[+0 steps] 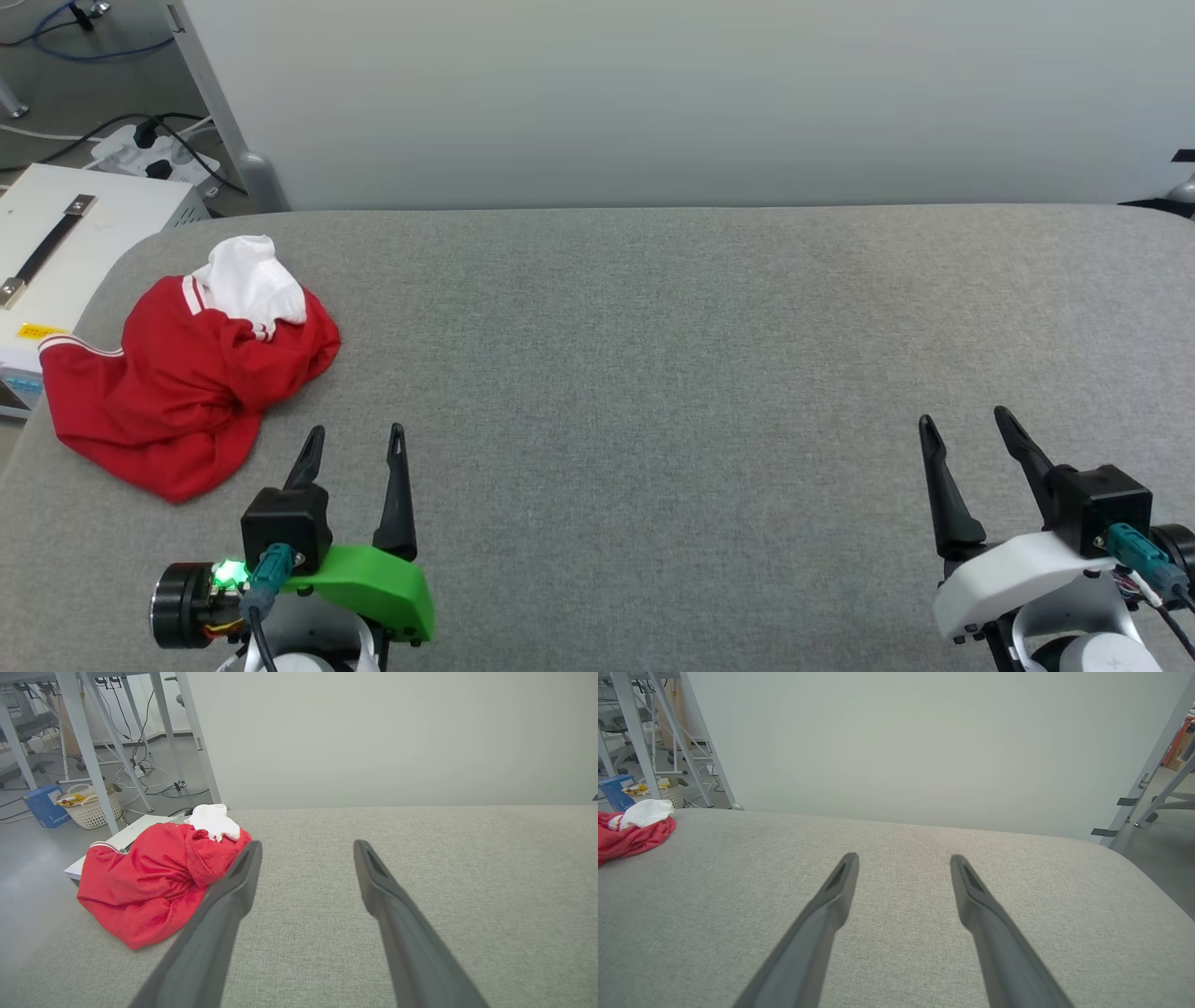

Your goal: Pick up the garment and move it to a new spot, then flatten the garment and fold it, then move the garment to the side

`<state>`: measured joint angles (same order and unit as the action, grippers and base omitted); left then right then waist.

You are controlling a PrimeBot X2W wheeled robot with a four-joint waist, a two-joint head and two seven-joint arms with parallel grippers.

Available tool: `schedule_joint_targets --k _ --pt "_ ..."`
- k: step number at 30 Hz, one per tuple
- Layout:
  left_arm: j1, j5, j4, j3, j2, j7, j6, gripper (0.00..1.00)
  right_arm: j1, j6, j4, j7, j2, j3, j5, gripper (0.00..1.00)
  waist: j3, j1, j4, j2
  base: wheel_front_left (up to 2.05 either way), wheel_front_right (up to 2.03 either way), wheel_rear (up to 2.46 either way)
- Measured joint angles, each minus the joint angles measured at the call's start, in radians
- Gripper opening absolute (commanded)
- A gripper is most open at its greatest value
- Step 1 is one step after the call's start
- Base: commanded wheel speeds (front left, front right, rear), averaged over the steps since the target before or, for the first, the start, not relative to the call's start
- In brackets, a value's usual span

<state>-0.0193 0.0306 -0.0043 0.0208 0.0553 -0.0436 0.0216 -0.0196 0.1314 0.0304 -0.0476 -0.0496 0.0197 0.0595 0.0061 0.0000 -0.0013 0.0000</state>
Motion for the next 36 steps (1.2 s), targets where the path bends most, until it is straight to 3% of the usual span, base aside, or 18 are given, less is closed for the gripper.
schedule_joint_targets --k 36 --pt "0.0 0.067 0.022 0.028 0.0 -0.072 0.0 1.0 -0.031 0.0 0.036 -0.072 0.0 0.003 0.088 1.0 0.008 0.0 0.003 0.0 0.0 0.0 0.0"
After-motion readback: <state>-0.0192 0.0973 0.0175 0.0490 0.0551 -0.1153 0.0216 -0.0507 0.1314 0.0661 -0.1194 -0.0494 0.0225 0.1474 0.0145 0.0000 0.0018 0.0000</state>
